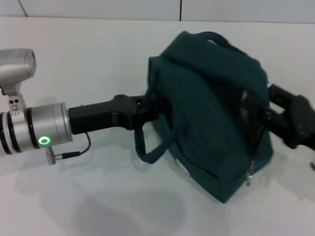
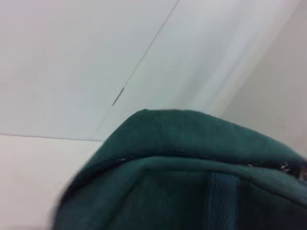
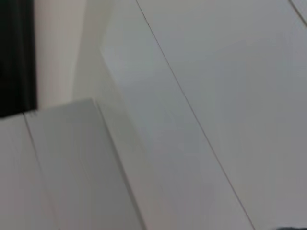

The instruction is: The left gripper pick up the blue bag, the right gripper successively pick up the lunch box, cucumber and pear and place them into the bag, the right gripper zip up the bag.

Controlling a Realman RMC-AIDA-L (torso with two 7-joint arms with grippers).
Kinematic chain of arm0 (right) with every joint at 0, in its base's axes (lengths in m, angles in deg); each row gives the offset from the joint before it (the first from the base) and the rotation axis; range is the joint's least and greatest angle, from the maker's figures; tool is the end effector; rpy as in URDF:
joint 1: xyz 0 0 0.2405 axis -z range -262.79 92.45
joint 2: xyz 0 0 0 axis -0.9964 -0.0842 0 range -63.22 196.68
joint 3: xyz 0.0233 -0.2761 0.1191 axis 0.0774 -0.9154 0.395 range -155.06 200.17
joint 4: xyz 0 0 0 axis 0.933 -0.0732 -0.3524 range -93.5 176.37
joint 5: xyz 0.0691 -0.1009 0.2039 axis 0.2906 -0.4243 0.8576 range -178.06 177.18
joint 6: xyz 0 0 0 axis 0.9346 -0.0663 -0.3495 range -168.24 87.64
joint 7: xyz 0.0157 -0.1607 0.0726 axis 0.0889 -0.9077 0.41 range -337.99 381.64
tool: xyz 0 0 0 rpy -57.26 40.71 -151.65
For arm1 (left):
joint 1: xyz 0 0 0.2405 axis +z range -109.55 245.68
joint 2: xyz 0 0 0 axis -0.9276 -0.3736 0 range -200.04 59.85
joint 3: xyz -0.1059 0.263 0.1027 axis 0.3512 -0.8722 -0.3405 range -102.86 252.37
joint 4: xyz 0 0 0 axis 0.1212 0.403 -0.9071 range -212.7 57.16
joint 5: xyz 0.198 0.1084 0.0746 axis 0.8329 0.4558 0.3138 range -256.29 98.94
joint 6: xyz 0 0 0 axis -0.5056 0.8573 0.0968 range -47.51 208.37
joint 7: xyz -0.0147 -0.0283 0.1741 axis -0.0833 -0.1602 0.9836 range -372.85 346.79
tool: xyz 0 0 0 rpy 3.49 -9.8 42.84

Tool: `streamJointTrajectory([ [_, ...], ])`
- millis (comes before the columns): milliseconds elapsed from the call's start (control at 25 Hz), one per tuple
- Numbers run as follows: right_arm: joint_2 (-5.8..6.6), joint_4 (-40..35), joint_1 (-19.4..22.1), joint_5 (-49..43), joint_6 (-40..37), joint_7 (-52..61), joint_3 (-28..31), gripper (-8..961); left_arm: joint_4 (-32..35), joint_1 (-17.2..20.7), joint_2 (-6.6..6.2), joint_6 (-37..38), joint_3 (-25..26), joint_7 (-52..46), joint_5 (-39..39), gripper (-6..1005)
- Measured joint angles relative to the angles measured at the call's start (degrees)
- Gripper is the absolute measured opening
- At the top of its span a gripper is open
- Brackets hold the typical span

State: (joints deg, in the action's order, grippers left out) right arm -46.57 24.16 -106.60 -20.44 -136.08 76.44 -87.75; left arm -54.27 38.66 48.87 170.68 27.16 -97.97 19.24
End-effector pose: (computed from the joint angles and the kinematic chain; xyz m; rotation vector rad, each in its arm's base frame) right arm 0.2771 0.3113 -0.0655 -2.3728 0.5818 1.5119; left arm -0.2846 0.3572 -0.0862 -2.6489 -1.0276 -1.0880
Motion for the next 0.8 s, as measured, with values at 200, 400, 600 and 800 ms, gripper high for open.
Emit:
streamJointTrajectory([
  [200, 1.40, 0.92, -0.28, -0.51, -4.06, 3.45, 0.17, 518, 0.00, -0.10, -0.34, -0.13, 0.13, -0.02, -0.01, 272],
  [400, 0.09, 4.08, -3.24, -2.79, -1.21, 5.21, -0.10, 567, 0.00, -0.38, -0.34, -0.17, 0.13, -0.01, -0.01, 271],
  [600, -0.64, 7.01, -4.95, -3.56, -0.65, 5.87, 0.21, 583, -0.04, -0.24, -0.23, -0.17, 0.13, 0.12, -0.01, 271],
  [800, -0.13, 7.16, -5.04, -4.56, -1.39, 6.92, -0.17, 600, 0.03, -0.19, -0.28, -0.17, 0.13, 0.09, -0.01, 272],
])
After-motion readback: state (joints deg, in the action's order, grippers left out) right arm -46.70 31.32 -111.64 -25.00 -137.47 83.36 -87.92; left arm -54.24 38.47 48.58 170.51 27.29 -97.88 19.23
